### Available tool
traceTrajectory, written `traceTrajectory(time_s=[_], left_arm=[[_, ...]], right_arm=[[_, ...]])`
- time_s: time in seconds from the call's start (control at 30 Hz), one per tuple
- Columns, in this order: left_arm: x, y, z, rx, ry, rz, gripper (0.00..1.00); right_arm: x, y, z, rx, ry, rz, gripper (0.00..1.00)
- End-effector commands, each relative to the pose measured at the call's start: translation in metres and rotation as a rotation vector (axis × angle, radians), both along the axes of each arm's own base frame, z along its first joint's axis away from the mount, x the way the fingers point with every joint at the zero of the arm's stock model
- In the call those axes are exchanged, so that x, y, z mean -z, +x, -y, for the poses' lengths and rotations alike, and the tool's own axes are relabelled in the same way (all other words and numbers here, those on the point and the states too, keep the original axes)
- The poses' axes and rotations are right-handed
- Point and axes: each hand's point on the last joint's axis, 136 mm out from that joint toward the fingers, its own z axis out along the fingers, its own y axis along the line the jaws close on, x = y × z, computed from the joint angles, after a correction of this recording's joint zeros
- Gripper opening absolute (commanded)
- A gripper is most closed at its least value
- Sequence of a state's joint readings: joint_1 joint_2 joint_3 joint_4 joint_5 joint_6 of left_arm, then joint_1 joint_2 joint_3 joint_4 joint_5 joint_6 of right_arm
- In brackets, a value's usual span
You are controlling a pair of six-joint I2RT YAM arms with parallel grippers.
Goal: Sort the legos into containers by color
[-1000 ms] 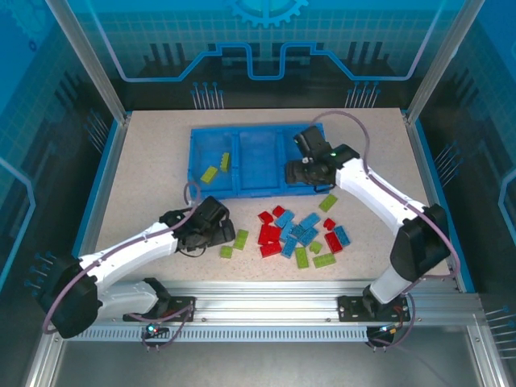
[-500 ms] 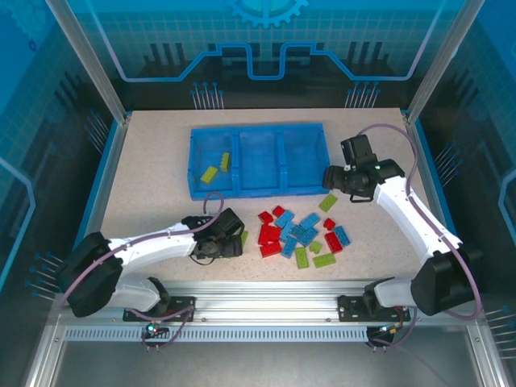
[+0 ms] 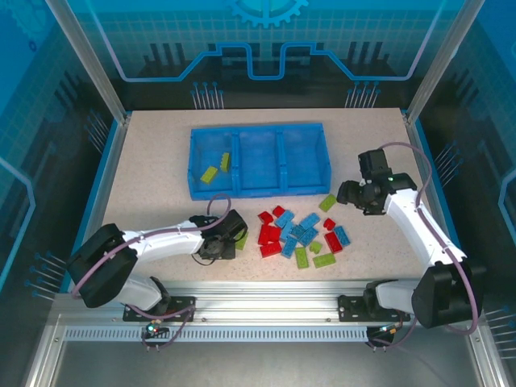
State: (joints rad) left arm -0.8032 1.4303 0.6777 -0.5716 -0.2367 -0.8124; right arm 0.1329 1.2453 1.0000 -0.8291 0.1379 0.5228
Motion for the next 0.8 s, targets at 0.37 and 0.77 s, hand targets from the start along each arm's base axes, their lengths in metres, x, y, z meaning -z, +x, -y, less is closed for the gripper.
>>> traceTrajectory(time_s=[0.37,0.77], left_arm=[[-0.064,0.035,0.001,-0.104,-0.109,0.149,0.45],[-0.154,0.131,-0.026,-0.140,-0.194,0.319,0.45]], right_arm=[[0.048,-0.034,-0.028,-0.098,0.069,-0.113,0.71],[0.073,-0.015,-0.072,-0.250,-0.034,-0.165,0.70]])
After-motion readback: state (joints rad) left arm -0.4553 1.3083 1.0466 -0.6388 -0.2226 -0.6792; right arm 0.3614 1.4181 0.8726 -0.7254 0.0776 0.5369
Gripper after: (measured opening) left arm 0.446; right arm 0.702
